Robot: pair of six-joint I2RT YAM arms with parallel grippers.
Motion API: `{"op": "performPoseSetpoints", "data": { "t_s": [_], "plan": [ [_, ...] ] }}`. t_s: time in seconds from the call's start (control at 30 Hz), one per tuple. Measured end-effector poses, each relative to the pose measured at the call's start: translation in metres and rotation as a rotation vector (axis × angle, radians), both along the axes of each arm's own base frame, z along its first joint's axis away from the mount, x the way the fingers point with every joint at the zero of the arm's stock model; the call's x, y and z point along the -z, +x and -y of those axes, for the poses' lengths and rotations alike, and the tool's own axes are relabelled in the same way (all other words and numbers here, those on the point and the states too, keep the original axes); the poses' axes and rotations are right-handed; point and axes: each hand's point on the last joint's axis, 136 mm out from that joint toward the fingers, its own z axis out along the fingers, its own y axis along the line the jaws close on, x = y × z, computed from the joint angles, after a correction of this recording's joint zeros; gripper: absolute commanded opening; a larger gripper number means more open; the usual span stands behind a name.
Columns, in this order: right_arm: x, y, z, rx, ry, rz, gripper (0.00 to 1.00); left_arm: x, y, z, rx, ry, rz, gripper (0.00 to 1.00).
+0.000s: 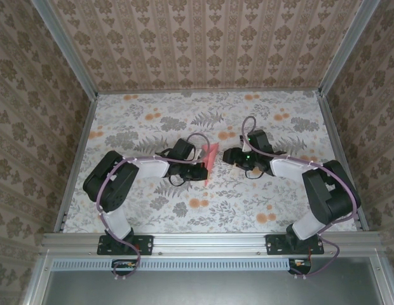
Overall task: Fold a paper plane with a square sheet of paper (fold left side to right side)
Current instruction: Fold the wing for the fifth time at the center of the table.
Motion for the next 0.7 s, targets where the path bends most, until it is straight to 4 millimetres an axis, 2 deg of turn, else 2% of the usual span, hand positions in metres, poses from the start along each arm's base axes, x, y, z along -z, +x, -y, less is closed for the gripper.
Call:
{"op": "performPoseSetpoints", "data": {
  "t_s": [0.33,0.7],
  "plan": [
    [0.023,-0.003,-0.027,-0.039,0.011,-0.037,0.55,0.003,0.002,-0.002,-0.045,-0.08,-0.044,0.02],
    [0.028,0.017,-0.048,-0.015,0.052,-0.044,0.48,0.004,0.005,-0.004,-0.077,-0.114,-0.061,0.01]
  ]
}}
